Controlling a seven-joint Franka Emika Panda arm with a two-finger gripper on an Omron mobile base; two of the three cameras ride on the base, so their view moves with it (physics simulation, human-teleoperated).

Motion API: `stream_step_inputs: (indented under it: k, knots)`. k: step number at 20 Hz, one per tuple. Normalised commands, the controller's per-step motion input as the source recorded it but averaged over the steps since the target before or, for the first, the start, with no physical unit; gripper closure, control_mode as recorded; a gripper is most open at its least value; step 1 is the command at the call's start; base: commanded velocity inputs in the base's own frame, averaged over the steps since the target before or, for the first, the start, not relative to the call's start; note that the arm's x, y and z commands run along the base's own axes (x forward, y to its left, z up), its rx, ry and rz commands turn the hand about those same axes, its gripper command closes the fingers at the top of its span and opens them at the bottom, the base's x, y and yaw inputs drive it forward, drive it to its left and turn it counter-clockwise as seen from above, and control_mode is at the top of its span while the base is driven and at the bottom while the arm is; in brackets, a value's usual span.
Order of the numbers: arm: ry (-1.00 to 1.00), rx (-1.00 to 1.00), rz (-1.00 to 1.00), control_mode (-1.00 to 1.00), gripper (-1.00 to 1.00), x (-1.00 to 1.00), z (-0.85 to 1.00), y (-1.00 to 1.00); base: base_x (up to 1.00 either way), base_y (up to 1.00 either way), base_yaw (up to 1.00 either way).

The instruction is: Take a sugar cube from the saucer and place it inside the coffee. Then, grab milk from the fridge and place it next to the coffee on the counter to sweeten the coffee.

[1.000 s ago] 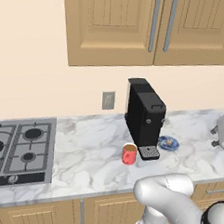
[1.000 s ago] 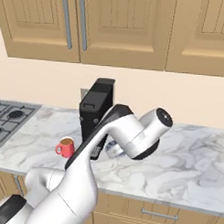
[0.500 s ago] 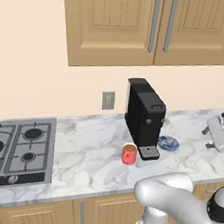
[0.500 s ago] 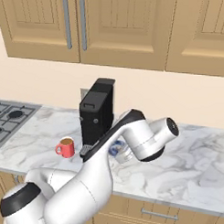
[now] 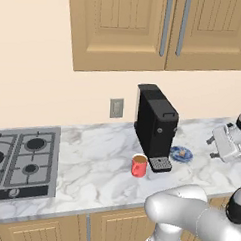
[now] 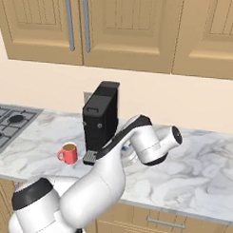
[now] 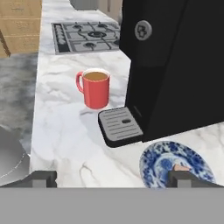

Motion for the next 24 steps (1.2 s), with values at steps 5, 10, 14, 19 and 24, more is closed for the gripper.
stream_step_inputs:
  k: [5,10,14,19,24]
  knots:
    - [0.0,0.06,0.0,-1.0,-1.0,0.36,-0.26,0.17,0.0,0.0,0.0]
    - [0.0,0.04,0.0,-1.0,-1.0,0.34,-0.28,0.18,0.0,0.0,0.0]
    - [0.0,0.0,0.0,-1.0,-1.0,0.29,-0.29,0.05,0.0,0.0,0.0]
    - [0.0,0.0,0.0,-1.0,-1.0,0.24,-0.27,0.0,0.0,0.0,0.0]
    - [0.0,0.0,0.0,-1.0,-1.0,0.18,-0.22,0.0,0.0,0.0,0.0]
